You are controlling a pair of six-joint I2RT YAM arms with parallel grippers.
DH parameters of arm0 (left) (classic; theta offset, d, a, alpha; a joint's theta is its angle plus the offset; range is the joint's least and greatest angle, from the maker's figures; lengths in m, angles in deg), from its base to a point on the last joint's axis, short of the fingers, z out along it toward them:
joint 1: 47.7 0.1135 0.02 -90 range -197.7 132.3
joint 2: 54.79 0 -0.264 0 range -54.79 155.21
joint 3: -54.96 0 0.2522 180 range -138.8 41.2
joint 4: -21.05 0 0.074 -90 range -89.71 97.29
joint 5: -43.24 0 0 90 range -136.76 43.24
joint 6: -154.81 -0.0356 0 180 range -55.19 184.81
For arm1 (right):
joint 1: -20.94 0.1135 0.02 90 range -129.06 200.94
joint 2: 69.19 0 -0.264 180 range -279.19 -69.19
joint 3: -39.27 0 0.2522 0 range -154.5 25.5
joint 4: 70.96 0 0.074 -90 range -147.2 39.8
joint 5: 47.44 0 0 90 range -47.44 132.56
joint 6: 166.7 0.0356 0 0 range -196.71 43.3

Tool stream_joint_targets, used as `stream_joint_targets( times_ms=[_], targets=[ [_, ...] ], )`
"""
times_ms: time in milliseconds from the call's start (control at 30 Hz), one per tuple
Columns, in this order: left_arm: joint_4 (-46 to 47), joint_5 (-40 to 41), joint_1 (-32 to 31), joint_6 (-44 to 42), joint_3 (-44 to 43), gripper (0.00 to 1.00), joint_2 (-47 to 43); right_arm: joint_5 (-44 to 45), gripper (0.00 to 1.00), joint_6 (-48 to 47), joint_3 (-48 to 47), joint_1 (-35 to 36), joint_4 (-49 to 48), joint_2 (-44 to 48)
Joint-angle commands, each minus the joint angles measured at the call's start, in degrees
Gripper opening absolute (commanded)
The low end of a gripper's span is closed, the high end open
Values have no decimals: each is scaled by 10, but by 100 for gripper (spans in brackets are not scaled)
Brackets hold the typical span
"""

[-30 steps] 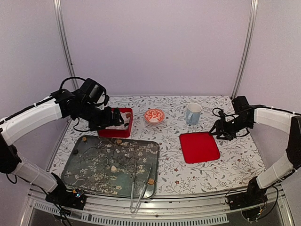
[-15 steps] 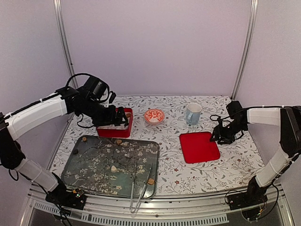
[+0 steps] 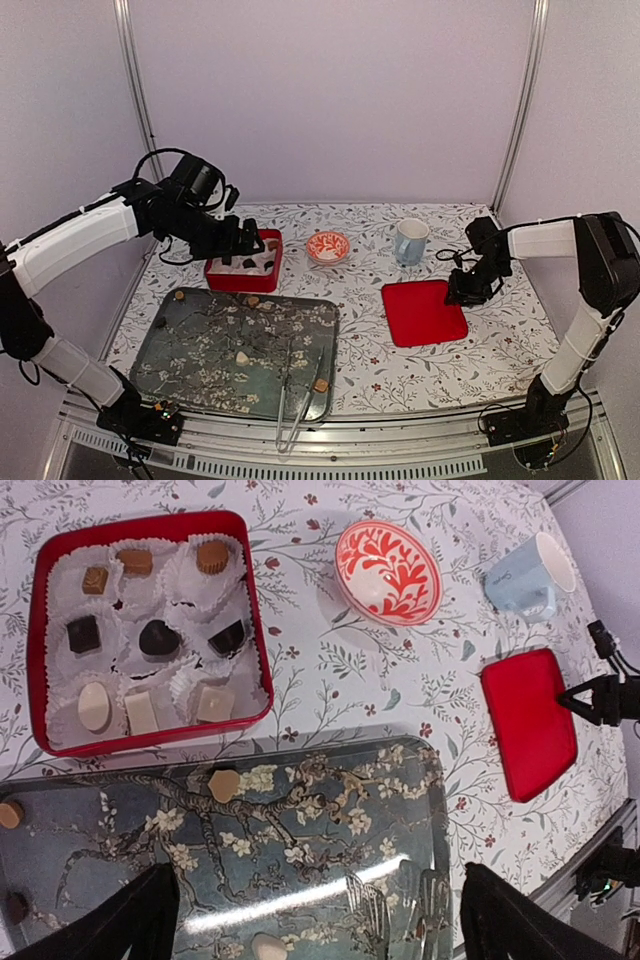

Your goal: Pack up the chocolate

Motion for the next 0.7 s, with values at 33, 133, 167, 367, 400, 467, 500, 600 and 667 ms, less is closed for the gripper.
stream_joint_targets(
  times_ms=[33,133,167,367,400,467,500,600,667],
  targets=[
    [-9,10,15,-29,-25,99,11,64,34,-7,-32,47,14,-43],
    [-9,7,22,-36,-24,99,13,84,27,2,-30,59,23,-57],
    [-9,6,25,-38,-25,99,14,86,26,6,-26,59,24,-58],
    [-10,1,35,-46,-28,99,20,99,5,11,-1,62,17,-68],
    [-10,0,36,-48,-27,99,21,103,0,10,0,65,18,-70],
    [-10,-2,37,-50,-25,99,22,112,0,7,1,70,22,-73],
    [-10,-3,38,-51,-26,99,24,117,0,6,0,73,24,-72],
    [-11,-5,41,-57,-29,99,25,118,0,9,-5,82,34,-64],
    [-10,-10,41,-64,-34,99,25,94,0,13,-12,82,36,-45]
  ],
)
